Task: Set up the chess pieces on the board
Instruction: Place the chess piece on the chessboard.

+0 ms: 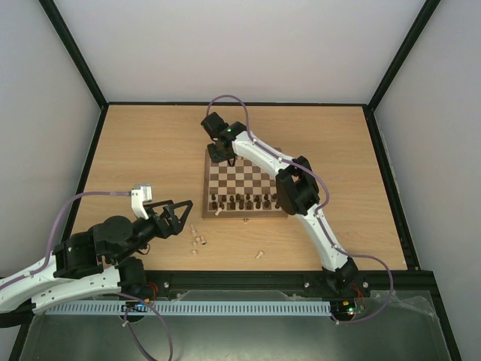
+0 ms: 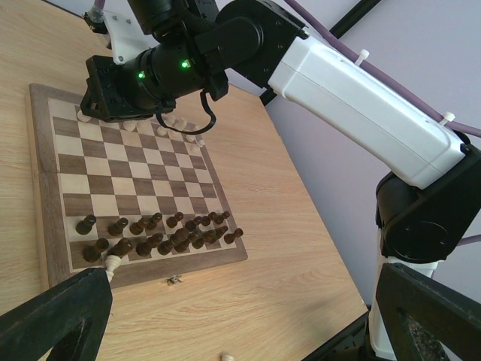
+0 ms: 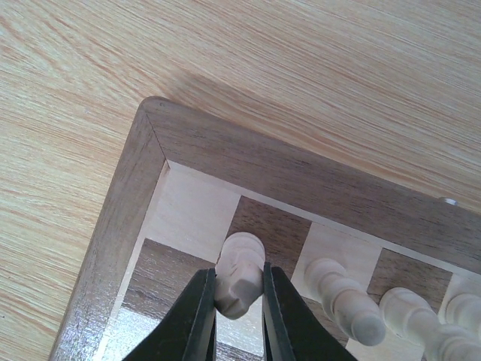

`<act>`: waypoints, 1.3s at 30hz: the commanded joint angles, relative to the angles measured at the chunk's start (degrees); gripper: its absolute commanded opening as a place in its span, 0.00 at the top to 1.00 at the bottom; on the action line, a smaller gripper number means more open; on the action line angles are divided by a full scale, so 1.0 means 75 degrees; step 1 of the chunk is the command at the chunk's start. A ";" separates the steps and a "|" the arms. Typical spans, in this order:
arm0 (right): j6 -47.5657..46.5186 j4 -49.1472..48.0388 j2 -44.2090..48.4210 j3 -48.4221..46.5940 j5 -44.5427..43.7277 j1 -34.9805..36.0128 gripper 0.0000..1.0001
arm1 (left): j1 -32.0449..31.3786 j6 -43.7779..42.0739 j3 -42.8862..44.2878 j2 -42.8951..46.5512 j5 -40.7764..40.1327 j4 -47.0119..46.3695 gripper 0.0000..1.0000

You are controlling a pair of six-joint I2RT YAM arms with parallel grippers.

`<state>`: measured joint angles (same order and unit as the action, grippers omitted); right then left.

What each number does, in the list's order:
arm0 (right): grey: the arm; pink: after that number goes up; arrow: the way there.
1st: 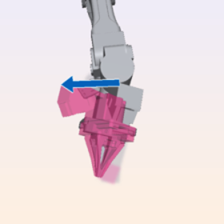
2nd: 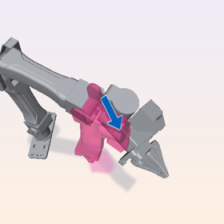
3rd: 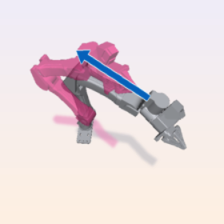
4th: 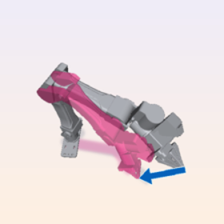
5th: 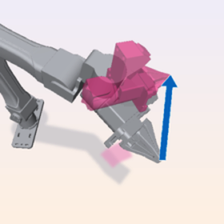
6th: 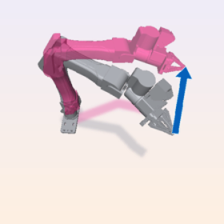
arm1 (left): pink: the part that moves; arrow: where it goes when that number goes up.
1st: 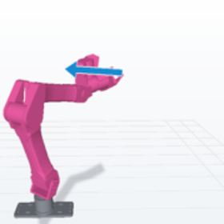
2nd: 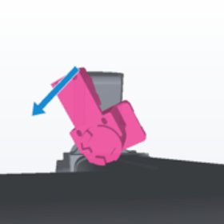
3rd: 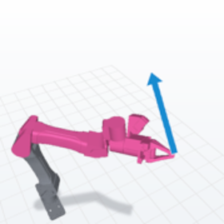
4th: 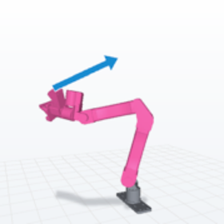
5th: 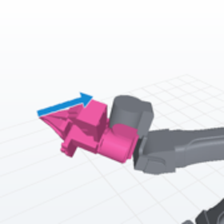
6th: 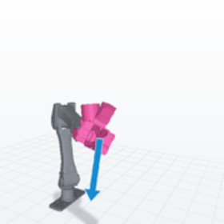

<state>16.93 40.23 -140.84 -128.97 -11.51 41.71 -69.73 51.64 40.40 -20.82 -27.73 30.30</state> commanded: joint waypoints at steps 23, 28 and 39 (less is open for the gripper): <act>-0.0058 0.0779 -0.0188 -0.0408 -0.0131 0.0051 0.72 | 0.0011 -0.0089 -0.0018 -0.0018 -0.0192 -0.0172 0.01; -0.0112 0.0534 0.0193 -0.0234 0.0118 0.0102 0.69 | 0.0006 -0.0083 -0.0020 -0.0080 -0.0183 -0.0203 0.01; 0.0090 -0.0721 0.3107 0.2405 0.0255 0.0646 0.67 | 0.0016 -0.0070 0.0023 -0.0119 -0.0262 -0.0178 0.01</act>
<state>16.88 39.07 -129.71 -117.82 -10.09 44.75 -69.73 51.62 40.40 -21.43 -28.14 30.22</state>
